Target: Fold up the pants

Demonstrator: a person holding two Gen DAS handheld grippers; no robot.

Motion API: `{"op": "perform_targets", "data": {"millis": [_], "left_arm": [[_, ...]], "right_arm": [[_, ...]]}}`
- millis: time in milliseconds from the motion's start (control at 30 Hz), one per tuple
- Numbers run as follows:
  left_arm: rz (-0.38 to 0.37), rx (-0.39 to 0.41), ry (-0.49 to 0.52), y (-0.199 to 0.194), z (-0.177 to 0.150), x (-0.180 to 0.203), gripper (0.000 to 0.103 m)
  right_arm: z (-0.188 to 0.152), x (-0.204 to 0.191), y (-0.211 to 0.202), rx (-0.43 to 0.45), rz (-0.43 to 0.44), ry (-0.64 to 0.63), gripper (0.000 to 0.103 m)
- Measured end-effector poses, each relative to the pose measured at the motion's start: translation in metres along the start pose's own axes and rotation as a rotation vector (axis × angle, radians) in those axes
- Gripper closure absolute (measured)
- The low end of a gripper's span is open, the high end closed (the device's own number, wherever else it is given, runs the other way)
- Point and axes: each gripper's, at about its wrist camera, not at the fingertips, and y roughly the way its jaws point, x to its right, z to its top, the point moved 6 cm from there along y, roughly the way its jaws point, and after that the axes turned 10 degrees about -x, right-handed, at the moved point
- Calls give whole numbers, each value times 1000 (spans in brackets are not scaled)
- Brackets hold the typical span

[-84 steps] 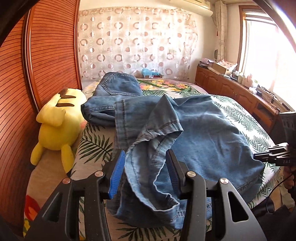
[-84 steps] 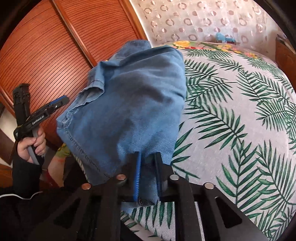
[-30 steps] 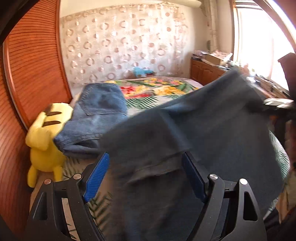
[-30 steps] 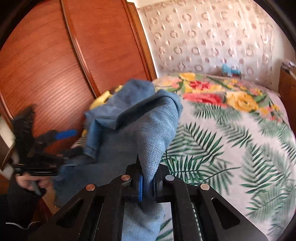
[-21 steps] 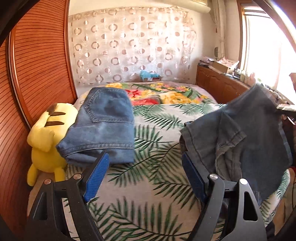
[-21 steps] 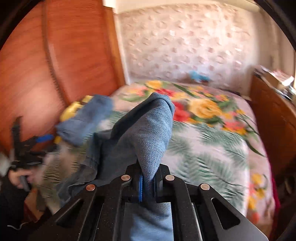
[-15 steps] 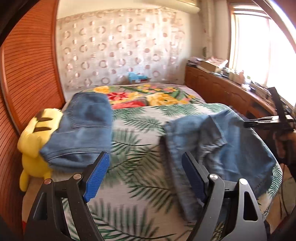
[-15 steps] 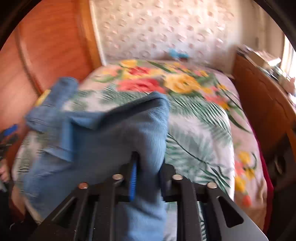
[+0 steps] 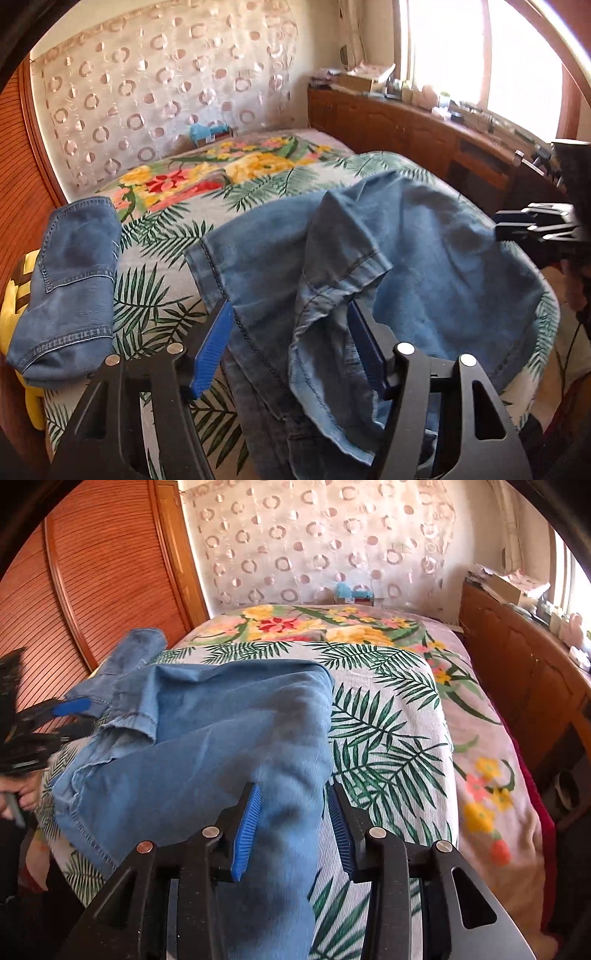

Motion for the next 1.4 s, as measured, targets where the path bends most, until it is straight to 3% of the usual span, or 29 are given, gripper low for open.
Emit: {"op": "perform_targets", "data": {"millis": [133,333,533,633,667,933,1067,1133,1400], "left_arm": [[96,4,-64,5,-1,-24,46],[137,-6,-184,5,-21,-81,46],[74,62,-214,-18,-30,-84,45],[27,99,-211,-27,-25,-74,29],[17,108,-208,-28,-23,-72,23],[-97,132,-141,-44,-25,-10,23],[-112,79,-63,-33,-35,25,23],[-89,44,-33,-26,-46,33,23],[-5,6,-107,-28,-80,-9,23]], "right_arm": [[-12,1,-14,12,12,-3,63],[-23,1,-15,22,24,5,63],[-38,-1,-18,5,25,27,61],[-46,-1,-14,-1,22,50,45],[-48,0,-11,-7,22,59,44],[-57,-6,3,-30,102,104,44],[-58,-11,1,-38,154,109,75],[-57,-12,-6,-19,155,104,84],[-39,-35,-54,108,161,50,91]]}}
